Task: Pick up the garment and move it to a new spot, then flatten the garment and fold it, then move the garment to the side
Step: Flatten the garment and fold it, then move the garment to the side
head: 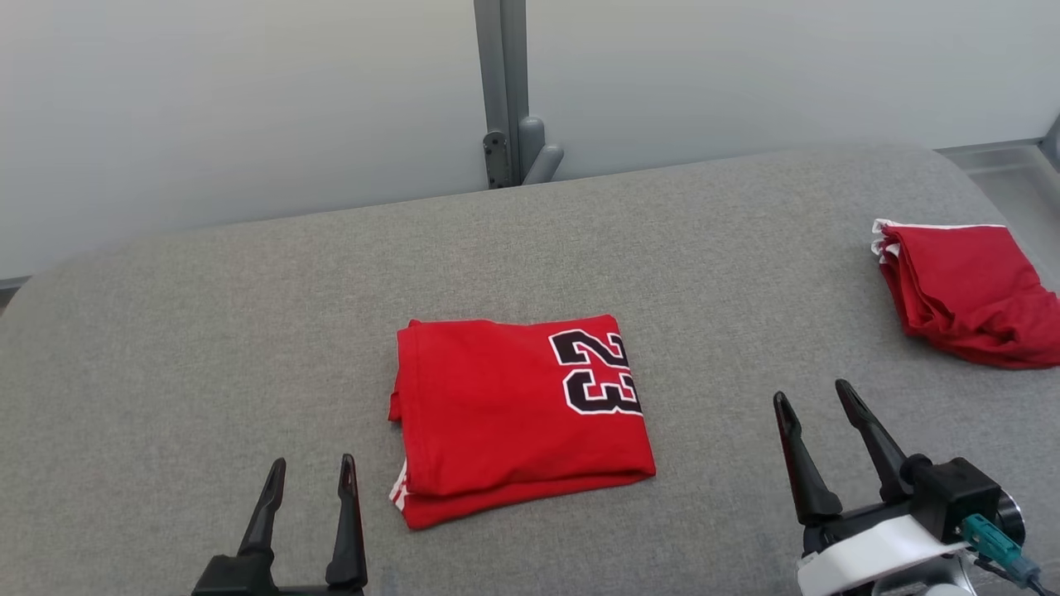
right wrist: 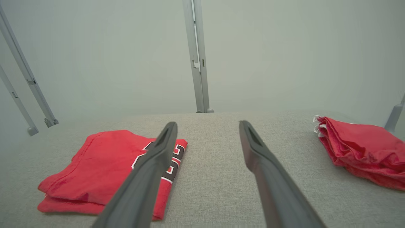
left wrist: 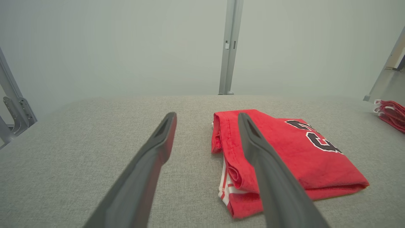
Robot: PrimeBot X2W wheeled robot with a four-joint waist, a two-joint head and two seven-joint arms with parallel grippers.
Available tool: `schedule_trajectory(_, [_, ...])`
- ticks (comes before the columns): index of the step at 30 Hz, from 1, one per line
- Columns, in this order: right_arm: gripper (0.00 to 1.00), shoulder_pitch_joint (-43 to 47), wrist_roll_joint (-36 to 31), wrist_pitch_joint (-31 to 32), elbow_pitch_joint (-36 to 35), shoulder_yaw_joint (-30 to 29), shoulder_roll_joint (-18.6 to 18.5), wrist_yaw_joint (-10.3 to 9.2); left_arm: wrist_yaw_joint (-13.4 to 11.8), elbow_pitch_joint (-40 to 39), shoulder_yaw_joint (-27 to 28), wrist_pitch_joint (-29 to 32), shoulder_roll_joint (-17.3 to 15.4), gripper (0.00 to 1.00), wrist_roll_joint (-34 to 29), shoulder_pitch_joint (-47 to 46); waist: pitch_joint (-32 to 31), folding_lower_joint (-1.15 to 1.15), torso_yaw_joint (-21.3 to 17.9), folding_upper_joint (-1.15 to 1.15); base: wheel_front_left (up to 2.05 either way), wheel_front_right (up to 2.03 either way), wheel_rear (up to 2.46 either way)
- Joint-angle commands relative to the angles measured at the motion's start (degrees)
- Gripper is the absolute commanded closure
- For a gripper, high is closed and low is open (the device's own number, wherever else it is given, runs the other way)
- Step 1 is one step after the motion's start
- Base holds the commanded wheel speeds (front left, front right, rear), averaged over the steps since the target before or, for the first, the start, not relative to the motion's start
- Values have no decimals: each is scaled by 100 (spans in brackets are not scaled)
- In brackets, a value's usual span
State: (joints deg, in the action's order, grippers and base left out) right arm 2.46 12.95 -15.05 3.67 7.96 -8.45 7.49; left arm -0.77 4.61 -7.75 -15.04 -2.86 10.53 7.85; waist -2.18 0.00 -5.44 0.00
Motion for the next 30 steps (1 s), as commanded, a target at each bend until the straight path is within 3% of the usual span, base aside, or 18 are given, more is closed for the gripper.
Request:
schedule_trajectory(1, [0,181,-58,-16,-109,-72,-18,-1,-18,-53,-17,-13,-8,0,-64,155,-85,0,-23,0,0,0,0])
schedule_trajectory(30, [0,747,-96,-16,-258,-35,54,-1,-115,-146,-31,-13,-8,0,-251,452,-255,0,215,0,0,0,0])
